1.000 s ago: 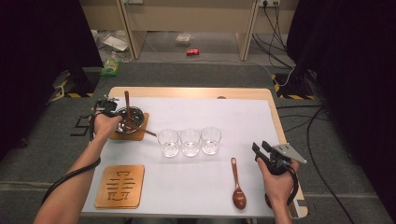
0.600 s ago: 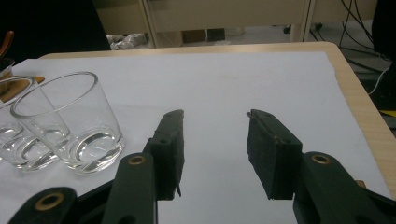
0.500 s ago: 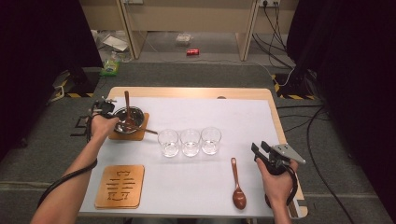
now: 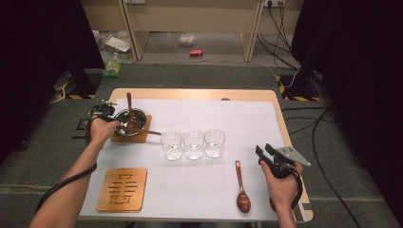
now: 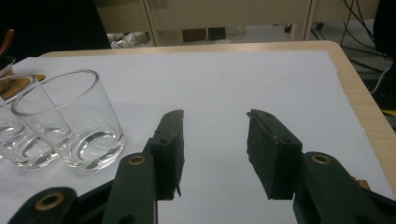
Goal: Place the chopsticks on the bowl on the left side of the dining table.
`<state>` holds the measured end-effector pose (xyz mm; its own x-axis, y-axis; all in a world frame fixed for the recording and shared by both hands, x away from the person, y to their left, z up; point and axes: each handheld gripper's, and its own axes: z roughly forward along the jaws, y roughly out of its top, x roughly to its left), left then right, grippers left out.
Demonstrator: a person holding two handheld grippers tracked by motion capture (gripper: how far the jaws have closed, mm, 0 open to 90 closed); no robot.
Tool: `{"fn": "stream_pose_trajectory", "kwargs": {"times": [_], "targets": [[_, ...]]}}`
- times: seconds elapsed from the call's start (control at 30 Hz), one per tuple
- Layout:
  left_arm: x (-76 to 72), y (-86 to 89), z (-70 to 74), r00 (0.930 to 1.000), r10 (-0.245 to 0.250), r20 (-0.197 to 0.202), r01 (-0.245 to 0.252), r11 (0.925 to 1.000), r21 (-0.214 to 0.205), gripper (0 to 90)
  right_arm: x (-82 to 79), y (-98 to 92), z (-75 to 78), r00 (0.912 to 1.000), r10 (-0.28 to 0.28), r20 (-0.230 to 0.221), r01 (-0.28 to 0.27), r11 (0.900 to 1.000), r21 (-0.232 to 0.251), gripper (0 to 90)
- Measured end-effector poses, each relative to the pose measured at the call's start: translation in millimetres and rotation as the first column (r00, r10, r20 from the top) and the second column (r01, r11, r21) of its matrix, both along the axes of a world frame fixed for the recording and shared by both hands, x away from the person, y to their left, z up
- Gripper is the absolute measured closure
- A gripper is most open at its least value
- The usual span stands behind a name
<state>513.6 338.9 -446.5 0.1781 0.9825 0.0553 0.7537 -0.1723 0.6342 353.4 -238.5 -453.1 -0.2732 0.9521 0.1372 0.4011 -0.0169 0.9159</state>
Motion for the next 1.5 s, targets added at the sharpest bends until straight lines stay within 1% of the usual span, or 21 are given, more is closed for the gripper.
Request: {"fn": "stream_pose_trajectory", "kwargs": {"times": [0.33,1.0,1.5], "targets": [[-2.8,2.9,-0.4,0.9999,0.002,-0.014,-0.002,1.0000,-0.005,89.7,0.2,0.4,-0.3,1.0000,0.003,-0.001,-0.003,1.0000,-0.002,56.5],[-7.0,2.3,-2.0,0.9997,-0.015,-0.020,0.014,0.9998,-0.010,89.7,0.6,1.2,-1.4,1.0000,0.005,-0.004,-0.005,1.0000,-0.001,56.5],[-9.1,2.1,-1.1,0.9997,-0.017,-0.015,0.017,0.9998,-0.012,89.6,0.6,2.4,-1.8,1.0000,0.004,-0.009,-0.004,1.0000,0.000,56.5]]}}
